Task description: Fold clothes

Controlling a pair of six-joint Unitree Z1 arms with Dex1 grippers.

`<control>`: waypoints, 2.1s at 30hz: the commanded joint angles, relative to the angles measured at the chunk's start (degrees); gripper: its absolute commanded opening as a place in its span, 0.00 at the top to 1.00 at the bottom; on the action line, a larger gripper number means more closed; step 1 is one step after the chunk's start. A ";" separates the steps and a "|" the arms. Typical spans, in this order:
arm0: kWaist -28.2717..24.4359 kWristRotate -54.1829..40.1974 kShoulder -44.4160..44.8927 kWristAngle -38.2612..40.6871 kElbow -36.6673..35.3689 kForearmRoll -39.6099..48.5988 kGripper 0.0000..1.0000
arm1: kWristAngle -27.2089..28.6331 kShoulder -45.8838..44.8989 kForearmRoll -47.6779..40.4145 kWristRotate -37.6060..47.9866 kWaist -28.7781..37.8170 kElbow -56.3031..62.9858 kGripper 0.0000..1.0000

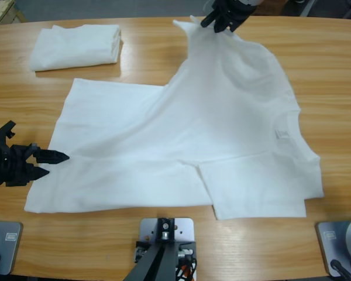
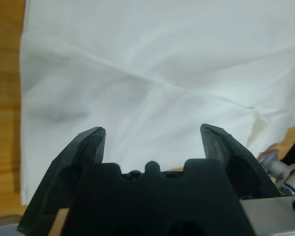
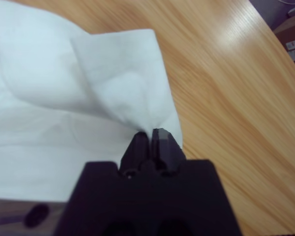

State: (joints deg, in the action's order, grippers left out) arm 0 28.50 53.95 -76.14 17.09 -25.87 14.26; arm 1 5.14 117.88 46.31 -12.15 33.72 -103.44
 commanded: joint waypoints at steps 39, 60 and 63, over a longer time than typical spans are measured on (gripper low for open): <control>-18.16 -13.62 -17.50 1.05 -9.21 -3.67 0.24 | -9.95 22.25 9.15 -0.24 -10.85 -18.40 0.35; -16.46 -14.12 -19.80 1.61 -8.02 -3.80 0.24 | -8.81 18.52 11.82 -1.02 -9.44 -17.80 0.34; -16.46 -14.13 -19.75 1.61 -7.88 -3.80 0.24 | -8.44 17.43 12.00 -1.03 -9.04 -17.80 0.34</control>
State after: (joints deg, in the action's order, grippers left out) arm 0 11.46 40.22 -93.92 18.64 -35.33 11.00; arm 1 -4.02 137.62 57.27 -12.52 23.18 -122.84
